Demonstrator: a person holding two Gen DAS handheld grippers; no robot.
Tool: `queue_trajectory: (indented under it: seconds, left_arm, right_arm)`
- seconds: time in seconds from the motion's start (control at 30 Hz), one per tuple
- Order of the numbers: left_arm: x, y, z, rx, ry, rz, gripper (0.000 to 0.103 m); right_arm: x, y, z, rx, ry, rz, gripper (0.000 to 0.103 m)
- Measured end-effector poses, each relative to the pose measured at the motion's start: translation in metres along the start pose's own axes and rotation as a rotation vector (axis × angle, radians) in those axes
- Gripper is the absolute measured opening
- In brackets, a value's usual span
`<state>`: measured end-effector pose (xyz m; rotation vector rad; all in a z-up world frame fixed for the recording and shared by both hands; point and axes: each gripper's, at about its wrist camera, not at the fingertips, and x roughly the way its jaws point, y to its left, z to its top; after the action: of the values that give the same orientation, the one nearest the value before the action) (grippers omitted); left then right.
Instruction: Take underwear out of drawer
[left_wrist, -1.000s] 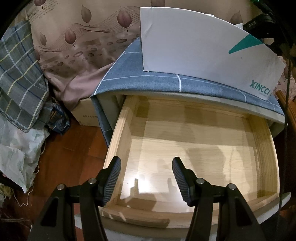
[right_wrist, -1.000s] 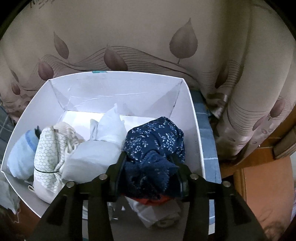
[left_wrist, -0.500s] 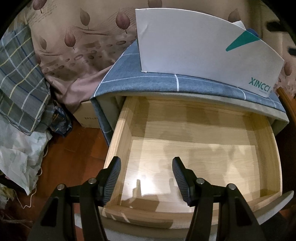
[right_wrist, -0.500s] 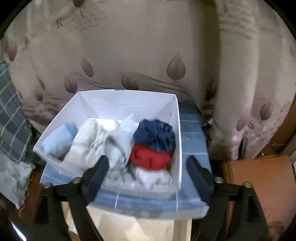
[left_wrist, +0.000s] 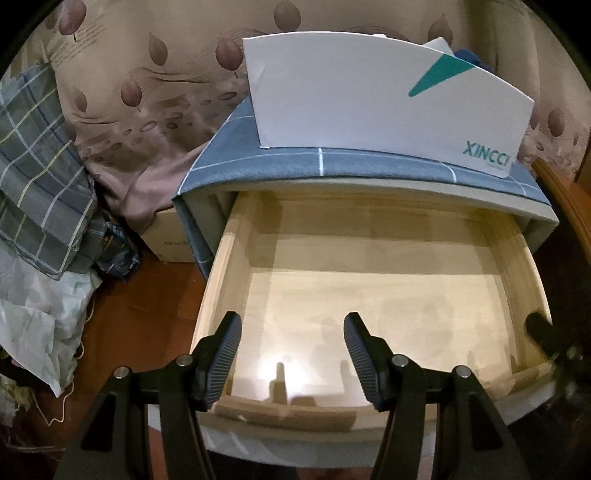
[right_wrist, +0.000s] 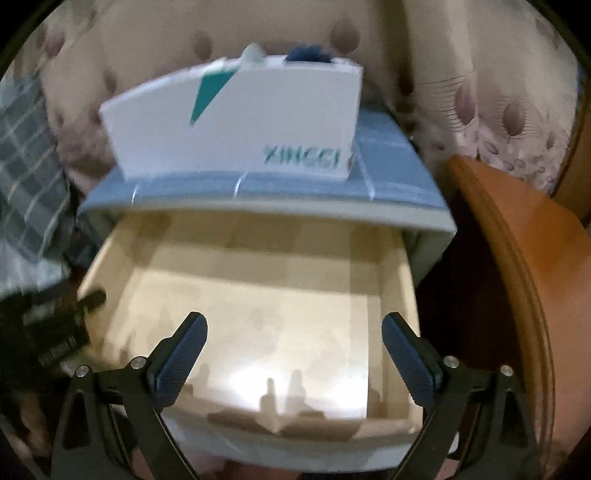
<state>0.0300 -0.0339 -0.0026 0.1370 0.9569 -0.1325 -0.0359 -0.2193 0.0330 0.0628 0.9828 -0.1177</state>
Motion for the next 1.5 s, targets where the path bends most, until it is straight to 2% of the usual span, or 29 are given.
queue_trajectory:
  seconds: [0.17, 0.4, 0.67, 1.5]
  left_arm:
    - [-0.001, -0.002, -0.004, 0.004, 0.004, -0.003, 0.059]
    - [0.001, -0.003, -0.003, 0.002, 0.006, 0.004, 0.059]
    - [0.0, -0.005, -0.004, 0.007, 0.005, 0.011, 0.059]
    - [0.0, -0.006, -0.006, 0.017, 0.006, 0.012, 0.059]
  right_arm:
    - [0.005, 0.005, -0.016, -0.042, 0.005, 0.018, 0.094]
    - [0.015, -0.001, -0.023, 0.011, 0.047, 0.038, 0.094]
    - [0.019, -0.015, -0.026, 0.084, 0.063, 0.048, 0.094]
    - [0.025, -0.017, -0.028, 0.111, 0.096, 0.041, 0.094]
